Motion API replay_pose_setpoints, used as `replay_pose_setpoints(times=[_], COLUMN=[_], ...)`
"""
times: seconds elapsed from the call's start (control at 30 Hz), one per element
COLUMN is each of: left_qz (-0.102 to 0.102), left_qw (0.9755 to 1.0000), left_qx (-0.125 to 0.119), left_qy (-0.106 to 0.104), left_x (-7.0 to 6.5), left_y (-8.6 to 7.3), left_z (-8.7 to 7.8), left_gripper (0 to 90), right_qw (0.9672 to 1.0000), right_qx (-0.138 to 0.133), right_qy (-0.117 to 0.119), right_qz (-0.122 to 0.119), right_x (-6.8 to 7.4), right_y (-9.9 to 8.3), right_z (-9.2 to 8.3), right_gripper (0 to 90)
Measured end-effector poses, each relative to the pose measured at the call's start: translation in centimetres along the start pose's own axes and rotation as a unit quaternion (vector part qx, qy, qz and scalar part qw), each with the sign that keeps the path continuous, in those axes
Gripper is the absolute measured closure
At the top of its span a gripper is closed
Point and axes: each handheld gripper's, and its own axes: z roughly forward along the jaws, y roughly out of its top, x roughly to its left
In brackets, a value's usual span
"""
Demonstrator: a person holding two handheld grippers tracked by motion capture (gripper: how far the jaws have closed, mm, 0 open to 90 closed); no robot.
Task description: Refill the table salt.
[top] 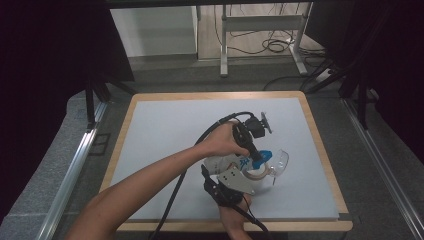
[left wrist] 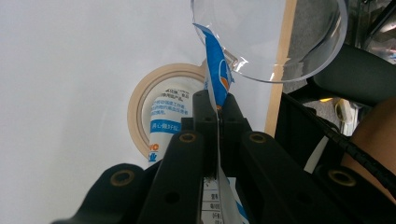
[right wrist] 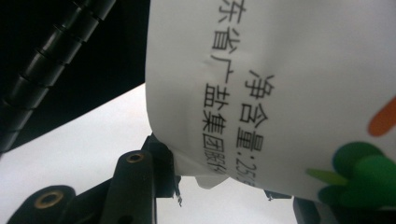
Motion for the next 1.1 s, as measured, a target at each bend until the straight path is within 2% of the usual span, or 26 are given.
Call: replay_pose_setpoints(times=[1.1], left_qz=[0.001], left_qw=[1.0], left_qx=[-0.001], left_qy=[0.002], left_x=[0.01], left_y=[0.05], left_z=[-0.01], left_gripper=[89.8], right_qw=[1.0], right_qx=[-0.001], right_qy=[0.0], right_qz=[0.003], right_x=[-0.05], right_y=[0.07], right_z=[0.09], right_gripper=[56.4])
